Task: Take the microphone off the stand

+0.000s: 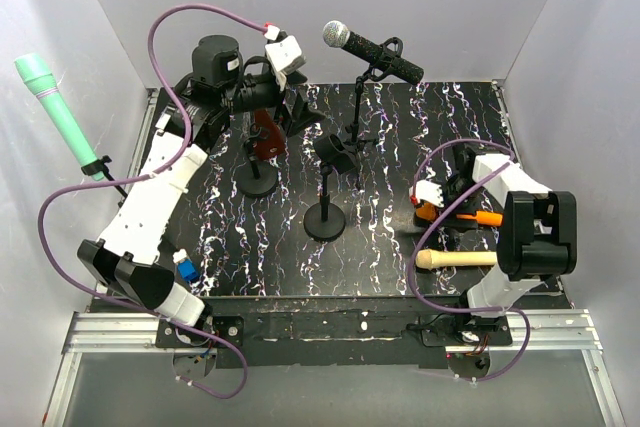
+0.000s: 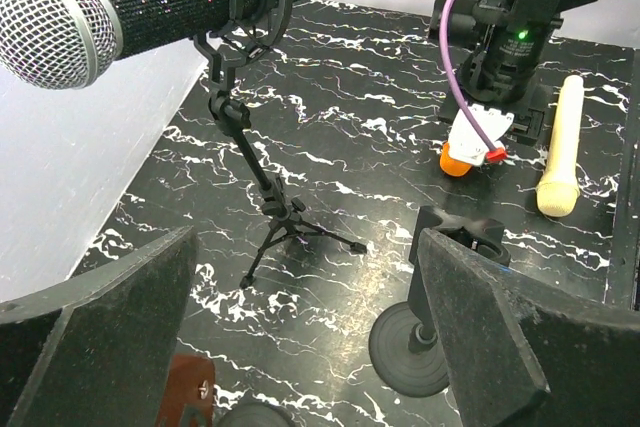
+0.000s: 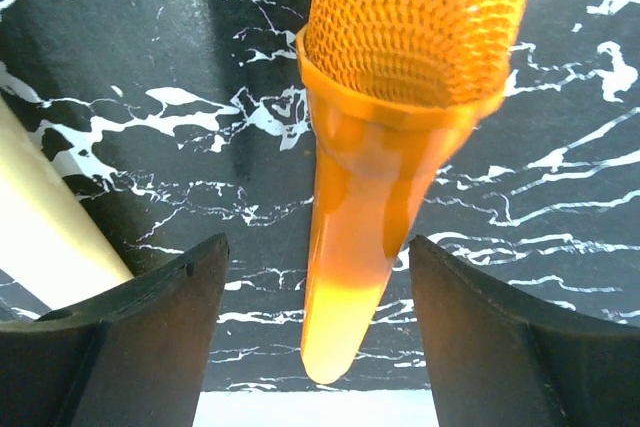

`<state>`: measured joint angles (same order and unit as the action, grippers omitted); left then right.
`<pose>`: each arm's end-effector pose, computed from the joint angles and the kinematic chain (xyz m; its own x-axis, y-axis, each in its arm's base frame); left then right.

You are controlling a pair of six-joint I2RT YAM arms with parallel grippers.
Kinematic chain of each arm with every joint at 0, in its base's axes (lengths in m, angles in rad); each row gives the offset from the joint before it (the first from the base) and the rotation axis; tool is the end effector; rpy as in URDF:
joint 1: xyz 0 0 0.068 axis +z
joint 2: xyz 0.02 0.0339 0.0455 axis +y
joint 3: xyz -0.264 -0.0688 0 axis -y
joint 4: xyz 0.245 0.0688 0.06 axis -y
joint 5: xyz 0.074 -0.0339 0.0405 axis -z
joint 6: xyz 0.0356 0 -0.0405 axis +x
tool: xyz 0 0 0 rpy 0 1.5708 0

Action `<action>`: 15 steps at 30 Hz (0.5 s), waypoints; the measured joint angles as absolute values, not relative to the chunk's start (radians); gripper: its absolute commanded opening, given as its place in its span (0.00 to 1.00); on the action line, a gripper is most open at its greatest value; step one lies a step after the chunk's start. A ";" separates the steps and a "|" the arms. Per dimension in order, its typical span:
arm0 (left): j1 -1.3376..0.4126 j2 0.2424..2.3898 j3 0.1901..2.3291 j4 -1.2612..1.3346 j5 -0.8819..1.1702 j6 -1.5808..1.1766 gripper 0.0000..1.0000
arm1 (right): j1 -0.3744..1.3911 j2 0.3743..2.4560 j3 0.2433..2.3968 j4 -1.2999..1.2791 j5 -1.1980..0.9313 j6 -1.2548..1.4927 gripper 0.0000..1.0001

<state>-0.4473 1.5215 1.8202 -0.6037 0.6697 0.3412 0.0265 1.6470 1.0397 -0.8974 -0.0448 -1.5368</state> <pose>0.2796 -0.1586 0.4760 0.0370 0.2732 -0.9612 0.9132 0.3813 0.1435 0.2826 0.0091 0.1769 -0.0045 -0.9989 -0.0469 -0.9979 0.0075 -0.0645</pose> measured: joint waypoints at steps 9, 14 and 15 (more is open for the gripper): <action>-0.447 1.499 1.793 -0.653 0.653 0.341 0.98 | 0.027 1.493 1.113 -0.989 -0.081 -1.510 0.87; -0.447 1.398 1.709 -0.682 0.552 0.361 0.98 | 0.027 1.391 1.301 -1.128 -0.223 -1.399 0.88; -0.447 1.362 1.682 -0.690 0.535 0.376 0.98 | 0.026 1.375 1.363 -1.163 -0.282 -1.366 0.88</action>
<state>-0.4465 1.3621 1.6825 -0.6899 0.5350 0.3759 0.0261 1.3754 1.3632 -1.1629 -0.2825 -1.3659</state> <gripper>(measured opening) 0.981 0.876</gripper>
